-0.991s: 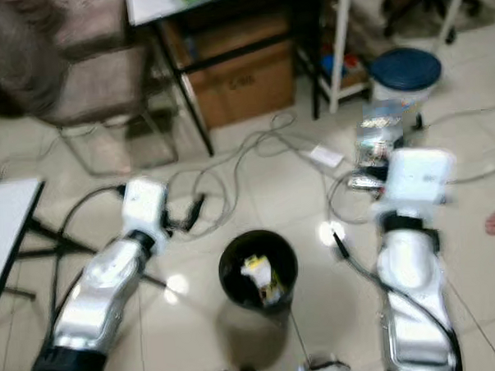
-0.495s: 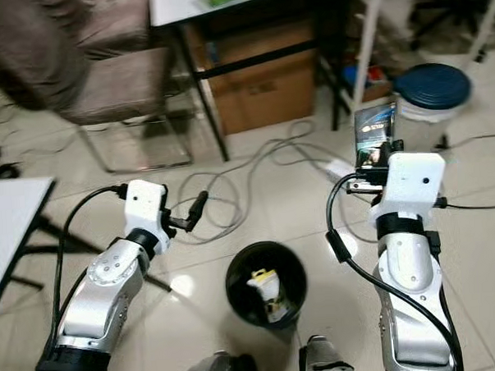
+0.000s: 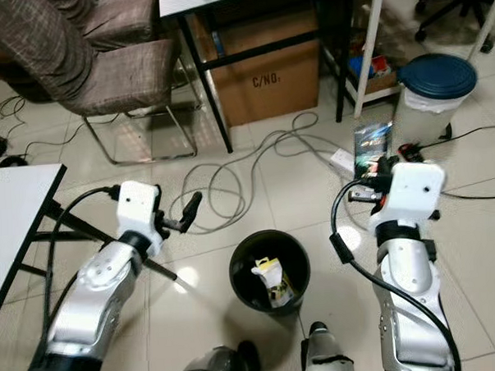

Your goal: Picking trash to rubbish bin

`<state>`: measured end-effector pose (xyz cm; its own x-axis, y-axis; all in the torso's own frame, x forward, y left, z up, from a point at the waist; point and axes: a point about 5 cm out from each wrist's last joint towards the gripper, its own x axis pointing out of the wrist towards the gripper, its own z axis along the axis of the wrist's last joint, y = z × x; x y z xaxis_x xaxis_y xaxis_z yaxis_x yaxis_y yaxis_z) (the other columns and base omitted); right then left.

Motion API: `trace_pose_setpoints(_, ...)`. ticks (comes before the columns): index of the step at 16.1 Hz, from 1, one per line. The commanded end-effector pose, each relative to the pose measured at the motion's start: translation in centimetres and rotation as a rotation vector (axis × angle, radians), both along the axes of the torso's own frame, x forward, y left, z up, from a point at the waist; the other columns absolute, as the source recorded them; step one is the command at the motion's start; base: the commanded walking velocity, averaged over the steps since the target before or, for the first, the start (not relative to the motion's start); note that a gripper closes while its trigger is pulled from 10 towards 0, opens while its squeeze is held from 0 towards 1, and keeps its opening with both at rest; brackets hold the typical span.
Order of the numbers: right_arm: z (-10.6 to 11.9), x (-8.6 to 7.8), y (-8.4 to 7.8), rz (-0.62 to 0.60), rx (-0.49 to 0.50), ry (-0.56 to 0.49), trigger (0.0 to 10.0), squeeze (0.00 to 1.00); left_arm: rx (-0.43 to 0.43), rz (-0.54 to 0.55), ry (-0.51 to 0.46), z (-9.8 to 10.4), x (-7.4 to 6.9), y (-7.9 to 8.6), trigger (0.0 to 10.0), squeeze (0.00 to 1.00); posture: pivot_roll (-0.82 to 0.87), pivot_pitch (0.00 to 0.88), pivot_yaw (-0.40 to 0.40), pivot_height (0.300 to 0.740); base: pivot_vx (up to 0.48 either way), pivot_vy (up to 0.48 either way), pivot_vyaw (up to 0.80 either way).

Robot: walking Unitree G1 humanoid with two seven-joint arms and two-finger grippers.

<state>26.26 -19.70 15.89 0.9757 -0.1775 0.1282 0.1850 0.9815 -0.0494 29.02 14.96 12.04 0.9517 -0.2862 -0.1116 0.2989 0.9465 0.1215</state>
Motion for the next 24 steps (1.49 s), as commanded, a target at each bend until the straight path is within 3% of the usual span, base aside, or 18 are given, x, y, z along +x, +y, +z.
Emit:
trace_pose_setpoints(1,-1.3,0.2,0.1,0.014,0.015,0.037,10.0,0.00,0.031,0.035,0.006,0.3,-0.5,1.7,10.0,0.00,-0.01,0.289,0.217,0.740,0.000,0.000,0.00)
trace_pose_setpoints(7,-4.7,3.0,0.4,0.069,0.046,0.135,10.0,0.00,0.094,0.055,0.006,1.0,-1.7,3.5,10.0,0.00,0.08,0.333,0.243,0.740,0.000,0.000,0.00)
trace_pose_setpoints(8,-6.1,4.2,1.0,0.108,0.041,0.180,10.0,0.00,0.120,0.063,0.015,1.4,-2.4,4.0,10.0,0.00,0.12,0.364,0.253,0.740,0.000,0.000,0.00)
trace_pose_setpoints(12,-7.5,5.8,2.6,0.188,0.052,0.230,10.0,0.00,0.156,0.080,0.039,1.8,-3.7,5.2,10.0,0.00,0.18,0.406,0.269,0.740,0.000,0.000,0.00)
trace_pose_setpoints(15,-8.7,7.1,5.1,0.278,0.081,0.298,10.0,0.00,0.188,0.108,0.063,2.2,-5.1,6.1,10.0,0.00,0.24,0.443,0.265,0.740,0.000,0.000,0.00)
trace_pose_setpoints(18,-9.9,7.5,6.8,0.318,0.119,0.360,10.0,0.00,0.191,0.139,0.083,2.3,-6.2,6.4,10.0,0.00,0.28,0.452,0.242,0.740,0.000,0.000,0.00)
trace_pose_setpoints(24,-11.9,6.8,9.9,0.386,0.121,0.485,10.0,0.00,0.202,0.185,0.096,2.7,-7.5,7.2,10.0,0.00,0.34,0.463,0.224,0.740,0.000,0.000,0.00)
